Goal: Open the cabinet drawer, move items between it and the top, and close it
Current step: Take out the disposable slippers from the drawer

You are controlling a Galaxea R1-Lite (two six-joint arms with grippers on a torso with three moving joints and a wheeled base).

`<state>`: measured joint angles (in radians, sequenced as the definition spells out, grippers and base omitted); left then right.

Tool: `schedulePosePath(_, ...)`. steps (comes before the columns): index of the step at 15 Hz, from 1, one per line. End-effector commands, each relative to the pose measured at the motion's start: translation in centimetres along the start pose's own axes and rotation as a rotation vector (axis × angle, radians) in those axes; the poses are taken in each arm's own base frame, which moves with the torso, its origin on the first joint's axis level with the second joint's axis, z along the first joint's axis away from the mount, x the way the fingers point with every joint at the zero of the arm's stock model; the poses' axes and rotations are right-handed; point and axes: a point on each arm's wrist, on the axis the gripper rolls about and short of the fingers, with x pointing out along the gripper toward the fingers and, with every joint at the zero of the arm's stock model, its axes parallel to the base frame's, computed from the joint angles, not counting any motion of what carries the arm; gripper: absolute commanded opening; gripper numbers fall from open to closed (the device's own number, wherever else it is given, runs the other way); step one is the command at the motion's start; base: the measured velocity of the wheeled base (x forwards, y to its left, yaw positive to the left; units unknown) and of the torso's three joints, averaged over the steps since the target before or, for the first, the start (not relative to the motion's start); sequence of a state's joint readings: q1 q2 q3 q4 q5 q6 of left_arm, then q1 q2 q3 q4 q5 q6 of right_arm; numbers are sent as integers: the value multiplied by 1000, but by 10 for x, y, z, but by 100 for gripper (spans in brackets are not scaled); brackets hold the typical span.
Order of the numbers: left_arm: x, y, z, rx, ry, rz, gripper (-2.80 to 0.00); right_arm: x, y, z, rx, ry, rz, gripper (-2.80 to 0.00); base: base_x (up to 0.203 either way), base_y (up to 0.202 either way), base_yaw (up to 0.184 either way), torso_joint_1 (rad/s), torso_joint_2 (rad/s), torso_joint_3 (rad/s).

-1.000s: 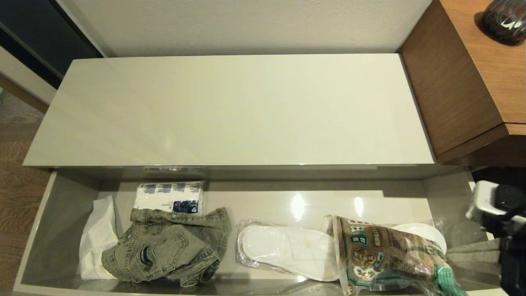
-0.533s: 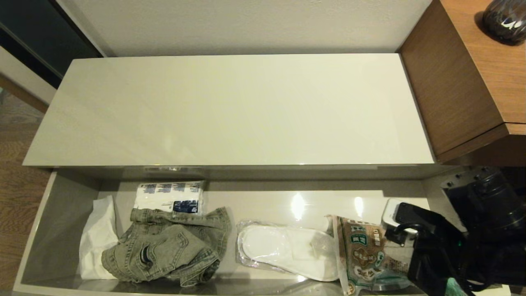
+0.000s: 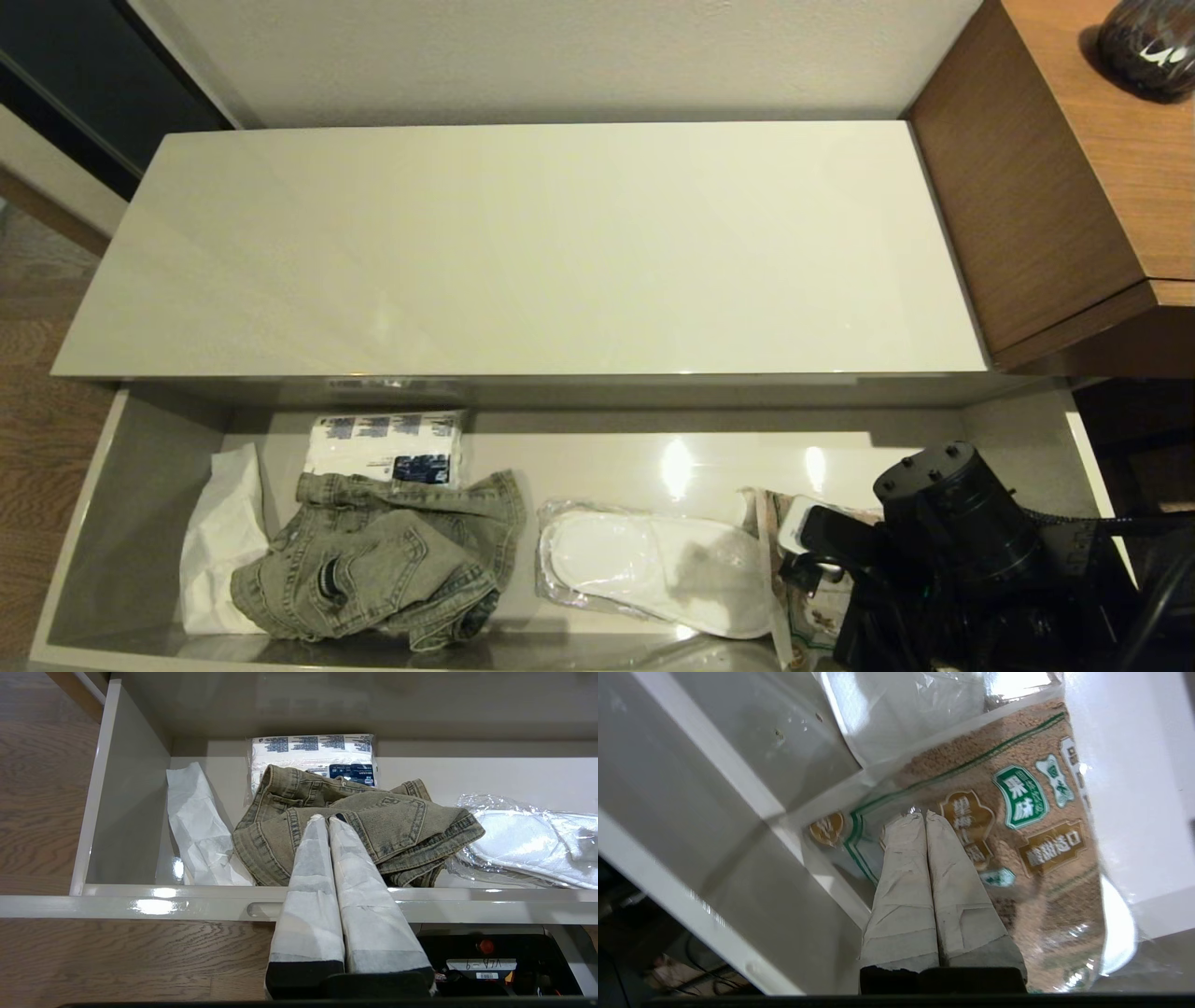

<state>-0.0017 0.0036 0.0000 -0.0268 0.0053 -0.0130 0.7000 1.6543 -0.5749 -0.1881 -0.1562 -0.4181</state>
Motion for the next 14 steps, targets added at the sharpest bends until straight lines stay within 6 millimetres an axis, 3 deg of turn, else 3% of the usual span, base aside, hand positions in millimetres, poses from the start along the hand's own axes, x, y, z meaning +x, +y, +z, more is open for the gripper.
schedulePosePath(1,0,0,0,-1,0,1,-280,10,3,-1,8,28,12,-280,0,0,0,0,0,0)
schedulePosePath(8,0,0,0,-1,0,1,-280,15,2,3,110,15,-9,-280,0,0,0,0,0,0)
schedulePosePath(14,0,0,0,-1,0,1,-280,16,-7,24,204,-155,-191,-280,0,0,0,0,0,0)
